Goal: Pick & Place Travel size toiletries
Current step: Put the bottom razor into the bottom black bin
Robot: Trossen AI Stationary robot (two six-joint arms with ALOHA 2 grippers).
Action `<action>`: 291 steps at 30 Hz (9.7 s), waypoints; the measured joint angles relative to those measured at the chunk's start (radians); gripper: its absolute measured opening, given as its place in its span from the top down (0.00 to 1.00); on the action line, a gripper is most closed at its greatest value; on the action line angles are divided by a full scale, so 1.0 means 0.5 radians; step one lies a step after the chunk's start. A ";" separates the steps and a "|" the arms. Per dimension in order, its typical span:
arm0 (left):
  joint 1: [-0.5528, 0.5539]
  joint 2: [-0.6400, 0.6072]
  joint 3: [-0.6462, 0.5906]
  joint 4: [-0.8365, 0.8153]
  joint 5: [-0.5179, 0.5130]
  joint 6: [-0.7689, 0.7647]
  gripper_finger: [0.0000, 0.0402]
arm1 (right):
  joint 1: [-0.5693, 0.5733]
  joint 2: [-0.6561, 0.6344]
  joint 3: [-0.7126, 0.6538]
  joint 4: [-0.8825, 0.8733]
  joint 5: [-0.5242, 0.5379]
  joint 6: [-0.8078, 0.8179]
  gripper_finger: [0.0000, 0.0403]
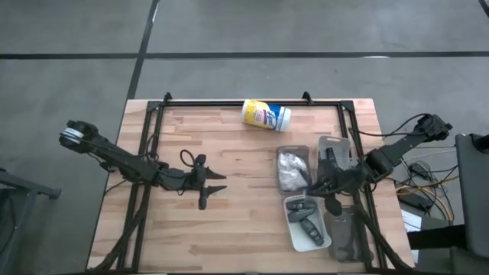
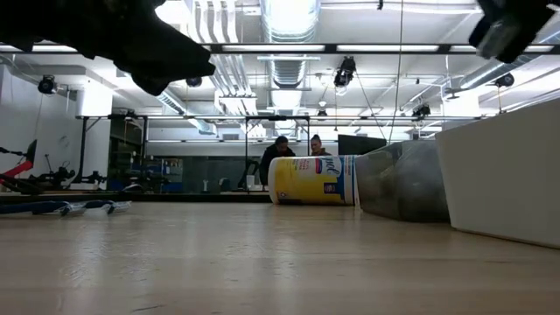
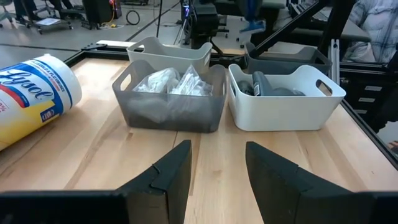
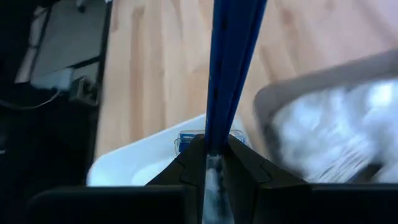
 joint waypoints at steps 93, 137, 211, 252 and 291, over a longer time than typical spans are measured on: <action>0.000 -0.001 -0.004 -0.020 0.000 -0.016 0.61 | 1.108 0.023 -0.153 -0.755 -0.202 2.327 0.68; 0.000 -0.042 0.163 -0.878 0.119 -0.106 0.61 | 1.102 0.023 -0.312 -0.235 1.166 1.464 0.65; -0.011 -0.046 0.008 -2.477 0.477 -1.236 0.71 | 0.761 0.409 -0.481 1.135 1.348 -0.042 0.67; -0.011 -0.040 0.085 -0.934 -0.106 -0.457 0.88 | 0.409 0.413 -0.481 1.204 1.361 -0.040 0.58; 0.094 0.230 0.076 0.826 0.093 0.487 0.88 | 0.132 1.169 -0.271 2.269 1.359 -0.838 0.63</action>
